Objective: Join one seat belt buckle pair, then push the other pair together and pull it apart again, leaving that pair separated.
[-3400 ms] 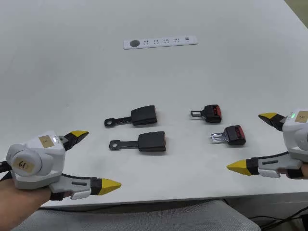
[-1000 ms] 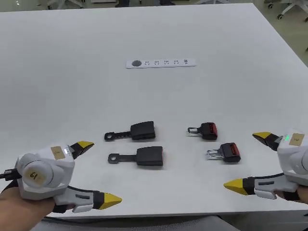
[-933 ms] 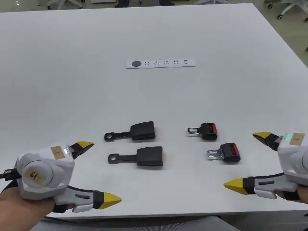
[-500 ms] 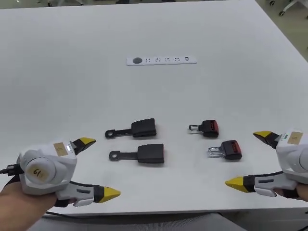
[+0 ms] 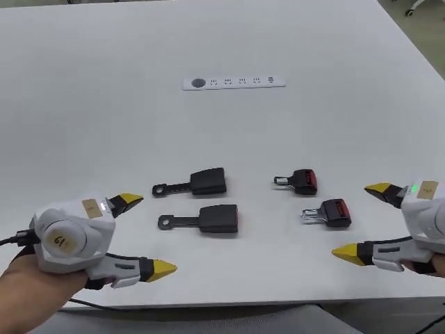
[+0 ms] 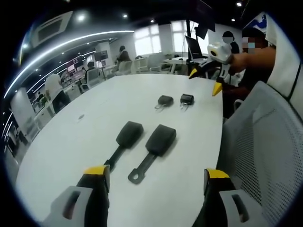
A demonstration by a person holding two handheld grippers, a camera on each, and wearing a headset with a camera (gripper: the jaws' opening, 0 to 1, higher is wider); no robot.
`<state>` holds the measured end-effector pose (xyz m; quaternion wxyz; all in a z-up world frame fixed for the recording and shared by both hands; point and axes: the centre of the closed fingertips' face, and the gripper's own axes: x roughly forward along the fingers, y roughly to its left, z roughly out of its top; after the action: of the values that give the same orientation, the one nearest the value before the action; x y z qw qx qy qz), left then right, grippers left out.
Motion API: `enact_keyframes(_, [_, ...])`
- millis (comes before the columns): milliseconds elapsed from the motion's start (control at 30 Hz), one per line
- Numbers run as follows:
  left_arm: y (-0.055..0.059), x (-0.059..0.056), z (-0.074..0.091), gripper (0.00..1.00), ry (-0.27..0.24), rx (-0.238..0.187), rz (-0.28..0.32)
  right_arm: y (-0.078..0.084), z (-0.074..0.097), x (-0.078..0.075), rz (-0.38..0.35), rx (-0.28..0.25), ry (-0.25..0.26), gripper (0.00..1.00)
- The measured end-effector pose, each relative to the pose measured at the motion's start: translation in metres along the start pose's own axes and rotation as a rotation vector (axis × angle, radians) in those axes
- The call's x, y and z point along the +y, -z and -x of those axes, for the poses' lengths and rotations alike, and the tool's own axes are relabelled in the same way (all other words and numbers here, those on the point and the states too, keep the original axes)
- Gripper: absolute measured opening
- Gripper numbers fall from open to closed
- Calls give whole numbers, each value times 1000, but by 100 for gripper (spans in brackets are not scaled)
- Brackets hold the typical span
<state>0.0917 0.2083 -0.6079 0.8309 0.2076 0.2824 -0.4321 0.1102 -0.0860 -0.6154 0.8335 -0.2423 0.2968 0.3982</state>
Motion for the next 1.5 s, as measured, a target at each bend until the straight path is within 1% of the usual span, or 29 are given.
enact_keyframes(67, [1,1,-1,81,5,3,-6,0,0,-1,8,3,0,78])
enact_keyframes(167, [-1,2,-6,80,14,7,-15,3,-4,-5,29,10,-4,77])
enact_keyframes(233, [-3,0,-10,79,31,20,-33,4,-6,-6,44,19,-10,75])
enact_keyframes(267, [-1,1,-12,78,33,36,-49,4,-7,-7,50,23,-12,75])
enact_keyframes(333, [1,1,-17,77,48,53,-68,4,-10,-7,66,30,-21,75])
enact_keyframes(400, [-2,-1,-20,75,66,71,-88,7,-14,-8,88,46,-30,74])
enact_keyframes(433, [-2,-1,-21,72,74,75,-99,8,-16,-9,97,51,-32,74])
enact_keyframes(467, [-2,0,-23,72,74,74,-109,8,-16,-10,113,60,-38,74])
enact_keyframes(567, [-4,2,-29,73,82,79,-112,11,-20,-13,143,83,-60,69])
enact_keyframes(600, [-7,2,-33,73,89,79,-122,12,-21,-13,149,88,-67,67])
enact_keyframes(733, [-11,1,-42,72,110,81,-137,16,-26,-17,182,114,-92,61])
enact_keyframes(767, [-11,0,-45,72,124,87,-149,17,-28,-18,193,121,-98,60])
enact_keyframes(800, [-9,0,-50,71,142,102,-174,18,-30,-19,202,127,-101,60])
enact_keyframes(833, [-8,0,-53,71,150,111,-184,19,-31,-20,215,132,-107,60])
enact_keyframes(867, [-11,1,-57,71,153,112,-187,20,-32,-20,220,138,-113,59])
enact_keyframes(1000, [-14,5,-69,61,175,124,-175,21,-35,-18,245,152,-139,55])
enact_keyframes(1033, [-15,4,-71,60,182,127,-172,21,-35,-17,252,155,-150,53])
enact_keyframes(1067, [-16,2,-75,59,192,128,-177,20,-36,-16,256,150,-164,53])
enact_keyframes(1133, [-16,2,-79,57,203,142,-198,21,-39,-17,268,151,-173,52])
enact_keyframes(1267, [-24,-2,-86,53,220,144,-228,20,-44,-20,295,165,-185,50])
enact_keyframes(1333, [-25,-2,-91,52,230,150,-240,21,-46,-22,302,171,-194,49])
enact_keyframes(1400, [-25,-2,-94,51,239,161,-247,24,-48,-24,304,183,-203,48])
enact_keyframes(1433, [-24,-2,-95,51,246,176,-253,26,-49,-24,303,186,-207,47])
enact_keyframes(1467, [-24,-2,-95,49,247,185,-264,32,-51,-25,294,195,-233,46])
enact_keyframes(1500, [-25,-2,-96,49,247,186,-267,34,-53,-27,294,199,-234,45])
